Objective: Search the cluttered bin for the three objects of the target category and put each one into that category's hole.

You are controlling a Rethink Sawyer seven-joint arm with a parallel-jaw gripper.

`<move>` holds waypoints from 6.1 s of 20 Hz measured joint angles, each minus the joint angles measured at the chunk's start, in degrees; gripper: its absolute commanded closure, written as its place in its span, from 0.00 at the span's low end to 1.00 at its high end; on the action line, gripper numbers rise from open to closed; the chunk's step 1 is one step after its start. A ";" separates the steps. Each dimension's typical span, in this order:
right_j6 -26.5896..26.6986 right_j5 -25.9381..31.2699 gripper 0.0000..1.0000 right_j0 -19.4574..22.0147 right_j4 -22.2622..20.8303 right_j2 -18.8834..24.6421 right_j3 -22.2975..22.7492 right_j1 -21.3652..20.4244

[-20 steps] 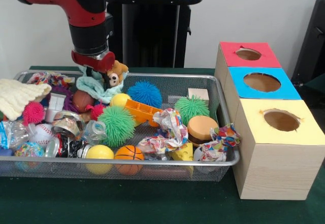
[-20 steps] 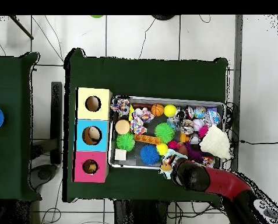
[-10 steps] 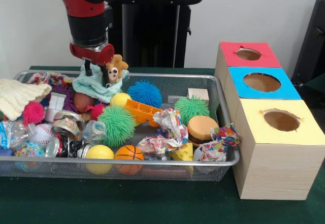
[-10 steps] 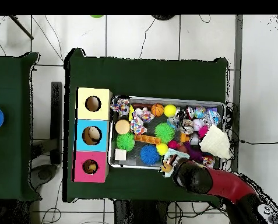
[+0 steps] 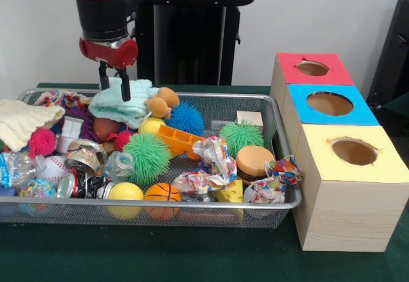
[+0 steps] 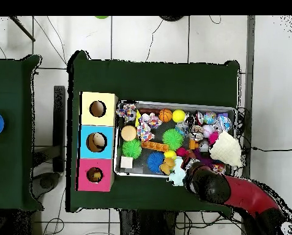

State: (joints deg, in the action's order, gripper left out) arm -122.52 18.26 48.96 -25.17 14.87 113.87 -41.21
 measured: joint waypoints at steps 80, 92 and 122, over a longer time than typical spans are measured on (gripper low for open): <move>0.00 0.34 0.00 -11.69 -11.59 -5.34 -3.63 -12.43; 0.00 0.31 0.00 -9.84 -4.83 -4.46 1.27 -11.21; 0.00 -4.41 0.00 -9.64 2.19 -0.93 8.16 -6.41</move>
State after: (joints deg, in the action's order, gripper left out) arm -122.52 13.85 39.32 -22.99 13.94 122.03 -47.62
